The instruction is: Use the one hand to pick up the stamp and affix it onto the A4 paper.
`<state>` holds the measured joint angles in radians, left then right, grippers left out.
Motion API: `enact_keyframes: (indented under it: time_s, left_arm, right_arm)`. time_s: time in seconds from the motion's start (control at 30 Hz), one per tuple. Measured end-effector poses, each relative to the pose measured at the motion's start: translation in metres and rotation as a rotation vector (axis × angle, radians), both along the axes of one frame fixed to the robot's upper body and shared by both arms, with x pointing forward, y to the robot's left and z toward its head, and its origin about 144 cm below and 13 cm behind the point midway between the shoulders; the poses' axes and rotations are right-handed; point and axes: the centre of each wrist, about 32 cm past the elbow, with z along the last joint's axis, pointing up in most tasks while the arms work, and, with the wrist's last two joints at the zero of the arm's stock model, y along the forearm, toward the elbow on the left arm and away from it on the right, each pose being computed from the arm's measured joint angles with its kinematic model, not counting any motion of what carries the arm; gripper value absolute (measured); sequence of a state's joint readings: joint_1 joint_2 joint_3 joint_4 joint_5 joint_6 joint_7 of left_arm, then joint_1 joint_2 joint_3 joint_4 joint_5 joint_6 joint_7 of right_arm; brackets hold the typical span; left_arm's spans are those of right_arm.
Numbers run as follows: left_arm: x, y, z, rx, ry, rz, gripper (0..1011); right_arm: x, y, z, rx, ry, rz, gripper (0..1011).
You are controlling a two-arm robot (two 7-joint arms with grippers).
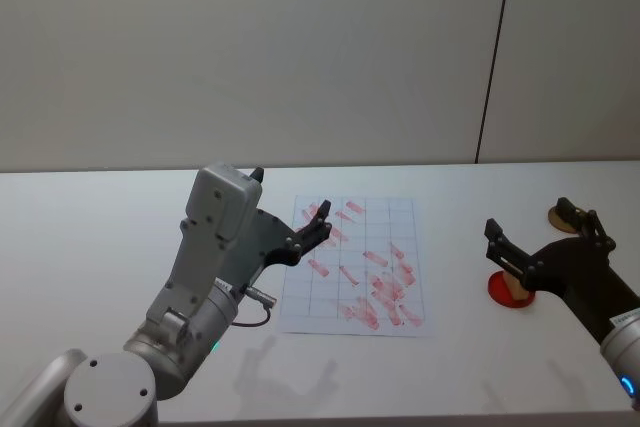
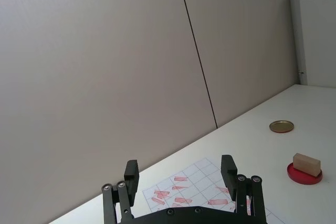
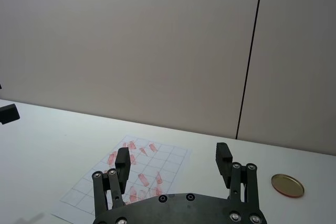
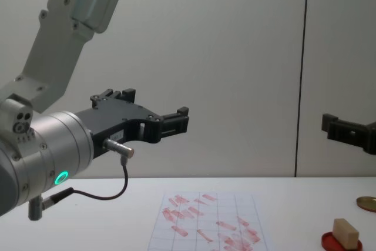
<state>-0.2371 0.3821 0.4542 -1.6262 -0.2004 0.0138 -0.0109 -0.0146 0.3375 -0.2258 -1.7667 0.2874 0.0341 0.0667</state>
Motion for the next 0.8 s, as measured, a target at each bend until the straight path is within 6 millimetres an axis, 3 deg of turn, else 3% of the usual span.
enact_keyframes:
  time_s: [0.8]
  left_arm:
    - [0.0000,0.0000,0.0000,0.000,0.000,0.000,993]
  right_arm:
    - [0.0000,0.0000,0.0000,0.000,0.000,0.000,1001]
